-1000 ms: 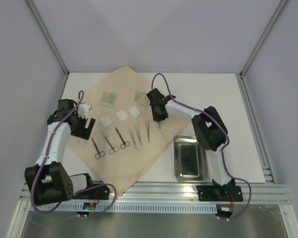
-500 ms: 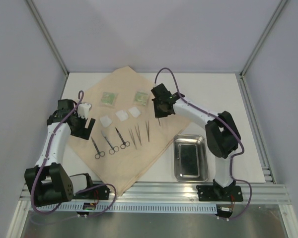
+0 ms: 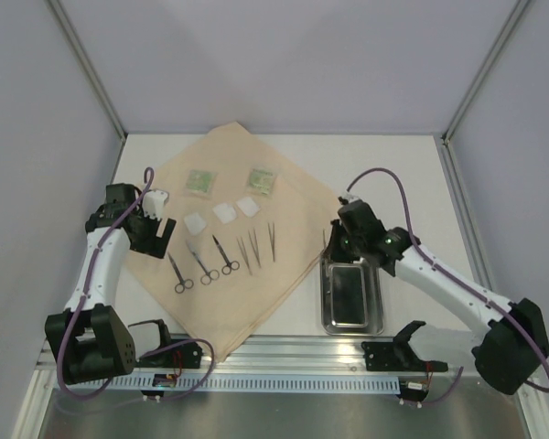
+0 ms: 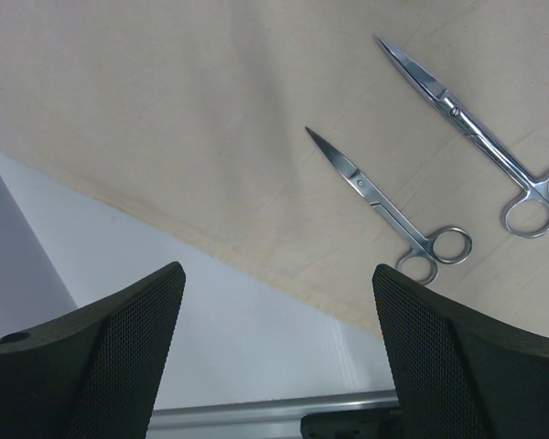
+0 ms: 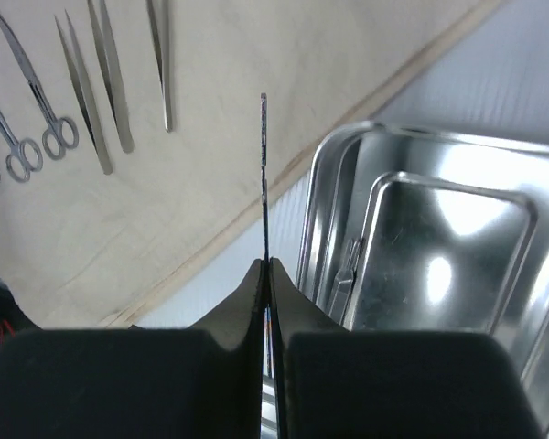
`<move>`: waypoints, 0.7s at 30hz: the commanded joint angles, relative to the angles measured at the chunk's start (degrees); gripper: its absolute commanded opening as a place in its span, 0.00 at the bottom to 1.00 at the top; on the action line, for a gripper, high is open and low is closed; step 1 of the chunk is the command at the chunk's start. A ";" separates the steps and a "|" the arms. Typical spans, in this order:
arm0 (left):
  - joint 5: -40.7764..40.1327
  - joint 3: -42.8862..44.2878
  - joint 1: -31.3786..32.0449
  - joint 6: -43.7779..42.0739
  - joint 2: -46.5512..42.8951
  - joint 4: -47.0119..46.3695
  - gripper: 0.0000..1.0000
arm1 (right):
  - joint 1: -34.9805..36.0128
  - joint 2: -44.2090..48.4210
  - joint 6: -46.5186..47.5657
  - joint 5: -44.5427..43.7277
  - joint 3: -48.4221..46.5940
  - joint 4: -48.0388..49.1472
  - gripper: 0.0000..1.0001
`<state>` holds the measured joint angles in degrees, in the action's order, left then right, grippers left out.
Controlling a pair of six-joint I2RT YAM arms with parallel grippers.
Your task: Prepare the surgical pack
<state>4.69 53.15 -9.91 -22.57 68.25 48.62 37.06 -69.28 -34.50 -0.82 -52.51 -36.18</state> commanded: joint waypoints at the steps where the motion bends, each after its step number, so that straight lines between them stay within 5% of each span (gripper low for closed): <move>1: 1.99 0.91 -0.46 0.77 -1.80 1.21 0.94 | 0.56 7.64 -11.97 5.56 12.90 1.98 0.01; 6: 2.69 0.91 -0.46 1.03 -3.82 2.62 0.94 | 1.35 14.60 -16.82 6.27 22.36 6.73 0.01; 21: 1.90 0.03 -0.46 1.21 -7.60 4.03 0.94 | 1.96 12.68 -18.23 7.32 30.19 14.29 0.01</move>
<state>6.35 53.15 -9.91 -22.41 61.04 52.10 38.61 -56.29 -51.20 5.61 -22.52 -26.39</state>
